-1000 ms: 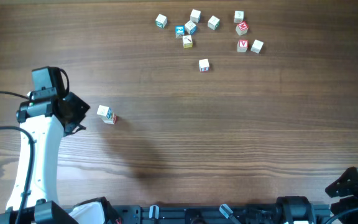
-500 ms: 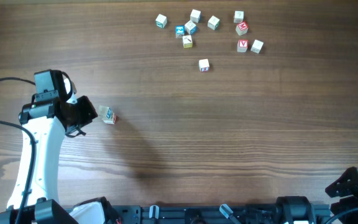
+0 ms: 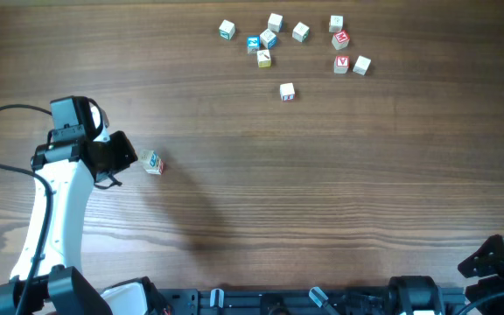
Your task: Form a tower
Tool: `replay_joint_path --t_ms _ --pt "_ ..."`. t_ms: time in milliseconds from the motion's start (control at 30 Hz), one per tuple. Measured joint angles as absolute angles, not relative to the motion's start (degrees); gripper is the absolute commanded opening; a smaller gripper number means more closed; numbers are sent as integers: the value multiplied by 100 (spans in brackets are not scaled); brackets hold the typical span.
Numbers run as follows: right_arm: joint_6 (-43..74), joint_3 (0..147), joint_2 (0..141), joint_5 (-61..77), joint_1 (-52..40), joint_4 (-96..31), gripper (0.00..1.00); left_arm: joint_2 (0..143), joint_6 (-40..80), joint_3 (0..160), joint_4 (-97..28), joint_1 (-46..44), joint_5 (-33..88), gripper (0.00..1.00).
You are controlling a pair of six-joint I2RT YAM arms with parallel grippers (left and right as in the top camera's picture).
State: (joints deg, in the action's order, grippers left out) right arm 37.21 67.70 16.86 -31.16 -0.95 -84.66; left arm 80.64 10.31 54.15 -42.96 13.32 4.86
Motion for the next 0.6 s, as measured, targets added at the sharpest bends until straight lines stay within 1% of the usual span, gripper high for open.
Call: replay_joint_path --t_ms 300,400,600 --pt "3721 6770 1686 -3116 -95 -8466 100 8086 1031 5415 -4331 1332 528 4" --pt "3721 6770 1686 -3116 -95 -8468 100 8324 1015 5415 -4368 1332 746 4" --pt "3721 6770 1686 -3116 -95 -8466 100 8670 1013 5415 -4362 1332 808 4"
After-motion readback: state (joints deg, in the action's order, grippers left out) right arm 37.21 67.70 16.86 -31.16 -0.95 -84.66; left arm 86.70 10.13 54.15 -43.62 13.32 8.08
